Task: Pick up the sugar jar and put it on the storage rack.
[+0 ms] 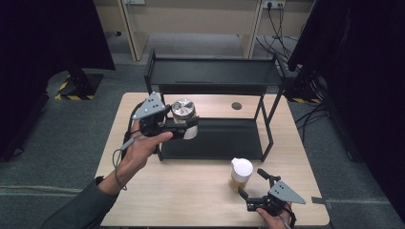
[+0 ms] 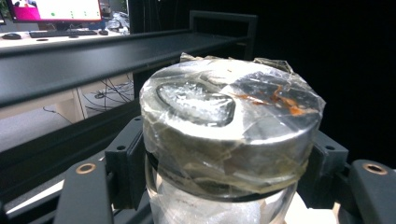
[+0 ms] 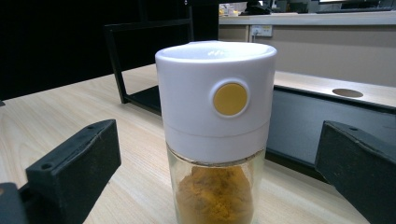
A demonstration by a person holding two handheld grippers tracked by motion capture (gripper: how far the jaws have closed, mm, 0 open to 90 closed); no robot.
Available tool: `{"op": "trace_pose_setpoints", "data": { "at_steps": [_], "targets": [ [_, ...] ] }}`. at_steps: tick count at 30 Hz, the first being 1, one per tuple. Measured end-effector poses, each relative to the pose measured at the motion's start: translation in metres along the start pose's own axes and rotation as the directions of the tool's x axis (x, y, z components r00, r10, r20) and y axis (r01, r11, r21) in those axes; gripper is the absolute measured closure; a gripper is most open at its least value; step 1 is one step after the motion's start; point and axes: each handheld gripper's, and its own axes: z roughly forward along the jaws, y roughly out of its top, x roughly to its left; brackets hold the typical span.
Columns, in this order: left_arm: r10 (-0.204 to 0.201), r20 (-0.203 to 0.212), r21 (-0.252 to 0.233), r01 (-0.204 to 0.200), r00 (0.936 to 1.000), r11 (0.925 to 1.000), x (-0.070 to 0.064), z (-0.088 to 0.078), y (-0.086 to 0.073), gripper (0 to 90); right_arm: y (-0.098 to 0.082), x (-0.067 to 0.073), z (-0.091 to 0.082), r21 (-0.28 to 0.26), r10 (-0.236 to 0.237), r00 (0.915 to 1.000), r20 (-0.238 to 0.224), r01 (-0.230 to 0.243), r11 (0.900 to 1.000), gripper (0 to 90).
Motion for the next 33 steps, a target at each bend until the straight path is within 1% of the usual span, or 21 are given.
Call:
{"op": "trace_pose_setpoints", "data": {
  "at_steps": [3,4,5,8,11,15,21,22,26,29,31,33],
  "targets": [
    [-0.004,-0.005,-0.004,0.004,1.0,1.0,0.001,0.0,0.009,30.8,0.0,0.0,0.0,0.0,0.0,1.0,0.0,0.0,1.0,0.5],
    [-0.004,-0.005,-0.004,0.004,1.0,1.0,0.001,0.0,0.009,30.9,0.0,0.0,0.0,-0.001,0.001,1.0,0.0,-0.001,1.0,0.5],
    [-0.011,-0.006,-0.004,0.011,0.9999,0.9999,0.003,0.0,0.015,30.9,0.0,0.0,0.0,-0.001,-0.001,1.0,0.0,0.001,1.0,0.5],
    [-0.007,-0.014,-0.007,0.007,0.9999,0.9999,0.003,0.0,0.025,30.9,0.0,0.0,0.0,-0.001,0.0,1.0,0.001,0.0,1.0,0.5],
    [-0.018,-0.015,-0.007,0.018,0.9997,0.9998,0.005,0.0,0.035,30.9,0.0,0.0,0.0,-0.001,0.0,1.0,0.001,0.0,1.0,0.5],
    [-0.012,-0.016,-0.004,0.012,0.9998,0.9999,0.008,0.002,0.048,30.9,0.0,0.0,0.0,-0.001,-0.001,1.0,0.0,0.001,1.0,0.5],
    [-0.017,-0.03,-0.008,0.016,0.9994,0.9998,0.013,0.006,0.064,30.9,0.0,0.0,0.0,-0.001,-0.001,1.0,-0.001,0.001,1.0,0.5],
    [-0.025,-0.034,-0.012,0.024,0.9991,0.9996,0.014,0.006,0.066,30.9,0.0,0.0,0.0,0.0,-0.001,1.0,-0.001,0.001,1.0,0.5],
    [-0.023,-0.049,-0.017,0.022,0.9985,0.9996,0.017,0.006,0.078,30.9,0.0,0.0,0.0,-0.001,-0.001,1.0,0.0,0.001,1.0,0.5],
    [-0.032,-0.061,-0.025,0.03,0.9976,0.9992,0.019,0.007,0.085,30.9,0.0,0.0,0.0,-0.001,-0.001,1.0,-0.001,0.001,1.0,0.5],
    [-0.032,-0.077,-0.019,0.031,0.9965,0.9993,0.02,0.008,0.09,30.9,0.0,0.0,0.0,-0.002,-0.001,1.0,-0.001,0.001,1.0,0.5],
    [-0.042,-0.086,-0.018,0.041,0.9954,0.999,0.023,0.011,0.094,30.9,0.0,0.0,0.0,-0.001,0.0,1.0,-0.001,0.0,1.0,0.5]
  ]
}}
